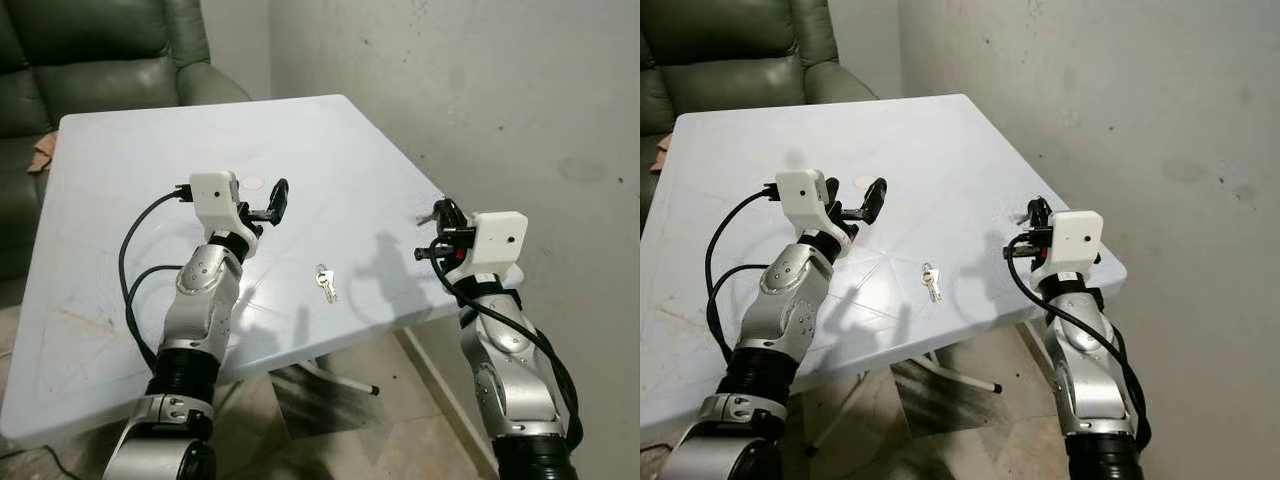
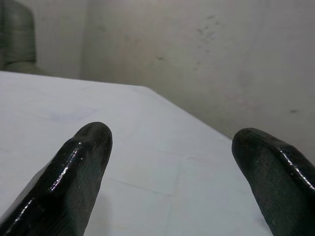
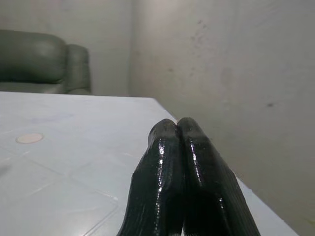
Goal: Hang keys on a hook
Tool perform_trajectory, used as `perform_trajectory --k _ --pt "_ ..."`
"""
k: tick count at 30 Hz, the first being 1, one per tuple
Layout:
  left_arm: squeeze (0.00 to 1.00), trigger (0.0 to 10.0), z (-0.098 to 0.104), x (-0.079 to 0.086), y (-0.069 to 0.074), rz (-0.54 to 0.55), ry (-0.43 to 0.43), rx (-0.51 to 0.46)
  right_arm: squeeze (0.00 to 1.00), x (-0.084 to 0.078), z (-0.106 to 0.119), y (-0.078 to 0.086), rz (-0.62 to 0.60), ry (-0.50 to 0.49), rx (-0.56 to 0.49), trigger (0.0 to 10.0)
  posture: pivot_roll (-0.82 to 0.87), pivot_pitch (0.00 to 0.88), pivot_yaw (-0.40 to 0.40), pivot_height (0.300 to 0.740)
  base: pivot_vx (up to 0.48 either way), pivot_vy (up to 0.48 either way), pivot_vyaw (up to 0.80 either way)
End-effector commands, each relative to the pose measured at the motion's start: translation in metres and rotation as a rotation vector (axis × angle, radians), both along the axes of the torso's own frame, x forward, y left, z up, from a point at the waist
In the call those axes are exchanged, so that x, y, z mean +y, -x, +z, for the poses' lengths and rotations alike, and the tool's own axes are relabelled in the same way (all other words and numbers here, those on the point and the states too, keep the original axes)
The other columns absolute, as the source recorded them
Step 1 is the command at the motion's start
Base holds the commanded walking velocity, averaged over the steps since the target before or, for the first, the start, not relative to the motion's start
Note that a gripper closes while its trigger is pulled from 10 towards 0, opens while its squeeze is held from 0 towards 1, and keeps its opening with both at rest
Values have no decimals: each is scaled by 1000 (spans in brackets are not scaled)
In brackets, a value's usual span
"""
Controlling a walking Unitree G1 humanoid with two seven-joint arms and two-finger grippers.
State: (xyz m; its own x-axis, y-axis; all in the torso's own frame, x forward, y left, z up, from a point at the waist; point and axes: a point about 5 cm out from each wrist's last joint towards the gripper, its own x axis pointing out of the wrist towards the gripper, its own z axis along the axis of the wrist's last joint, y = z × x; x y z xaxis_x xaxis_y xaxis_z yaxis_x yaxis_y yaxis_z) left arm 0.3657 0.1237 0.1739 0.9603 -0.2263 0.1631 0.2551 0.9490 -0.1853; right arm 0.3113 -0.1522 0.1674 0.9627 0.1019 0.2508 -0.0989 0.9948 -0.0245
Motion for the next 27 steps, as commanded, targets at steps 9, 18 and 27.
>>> perform_trajectory --k 9,18,27 --pt "0 10000 3 0 -2 7 2 3 0 0 -2 0 1 2 9 10000 -12 0 -35 732 0 0 -756" --pt "0 10000 2 1 -3 11 -6 20 0 1 -2 0 1 5 9 10000 -11 0 -36 732 0 0 -756" --pt "0 10000 2 1 -4 9 -13 30 0 1 -2 -1 1 4 9 10000 -9 0 -36 732 0 0 -756"
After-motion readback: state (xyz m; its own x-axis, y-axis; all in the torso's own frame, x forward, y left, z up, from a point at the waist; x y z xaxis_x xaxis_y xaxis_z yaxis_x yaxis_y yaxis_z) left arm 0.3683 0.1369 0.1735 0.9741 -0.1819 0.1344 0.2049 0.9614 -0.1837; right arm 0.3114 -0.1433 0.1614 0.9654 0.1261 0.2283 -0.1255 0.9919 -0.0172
